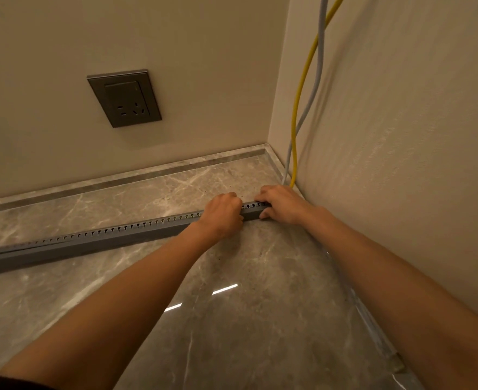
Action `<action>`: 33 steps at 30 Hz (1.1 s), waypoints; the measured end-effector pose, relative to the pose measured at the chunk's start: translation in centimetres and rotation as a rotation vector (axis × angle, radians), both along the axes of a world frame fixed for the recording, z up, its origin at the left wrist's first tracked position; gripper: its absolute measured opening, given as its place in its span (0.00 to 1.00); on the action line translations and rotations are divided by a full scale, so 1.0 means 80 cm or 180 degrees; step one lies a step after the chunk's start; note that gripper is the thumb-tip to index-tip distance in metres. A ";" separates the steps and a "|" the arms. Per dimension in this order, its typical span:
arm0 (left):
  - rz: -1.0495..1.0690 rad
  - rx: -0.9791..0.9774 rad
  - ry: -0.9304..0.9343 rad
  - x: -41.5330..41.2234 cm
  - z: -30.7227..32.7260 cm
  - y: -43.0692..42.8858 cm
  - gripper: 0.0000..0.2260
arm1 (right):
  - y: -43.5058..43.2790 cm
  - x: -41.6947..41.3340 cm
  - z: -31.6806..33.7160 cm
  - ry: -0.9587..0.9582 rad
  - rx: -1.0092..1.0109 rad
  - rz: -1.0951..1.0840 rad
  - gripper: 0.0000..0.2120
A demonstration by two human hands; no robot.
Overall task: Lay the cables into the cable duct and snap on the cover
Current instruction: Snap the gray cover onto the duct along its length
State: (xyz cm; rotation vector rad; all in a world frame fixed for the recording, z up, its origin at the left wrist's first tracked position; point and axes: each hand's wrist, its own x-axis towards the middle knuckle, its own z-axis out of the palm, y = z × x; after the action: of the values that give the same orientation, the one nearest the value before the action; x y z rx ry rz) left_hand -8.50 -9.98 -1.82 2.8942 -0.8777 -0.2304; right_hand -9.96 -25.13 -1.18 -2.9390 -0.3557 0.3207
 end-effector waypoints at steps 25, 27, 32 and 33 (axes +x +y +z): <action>0.0678 -0.0093 0.0502 0.030 -0.005 0.091 0.15 | 0.004 0.011 0.000 -0.0300 -0.0660 -0.0435 0.12; 0.0682 -0.0135 0.0547 0.030 -0.006 0.100 0.15 | 0.021 0.014 0.001 -0.0258 -0.0592 -0.0476 0.13; 0.0659 -0.0254 0.0408 0.026 -0.009 0.101 0.16 | 0.079 0.016 -0.015 -0.0093 0.0137 -0.0165 0.17; 0.0640 -0.0249 0.0345 0.025 -0.010 0.100 0.16 | 0.086 0.015 -0.018 -0.0094 0.0209 -0.0090 0.17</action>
State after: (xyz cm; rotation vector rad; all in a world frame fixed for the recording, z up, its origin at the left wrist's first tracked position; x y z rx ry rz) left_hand -6.51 -1.97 -2.63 2.8399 -0.5607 -0.3229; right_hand -8.75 -18.22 -2.62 -2.8842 -0.3221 0.2570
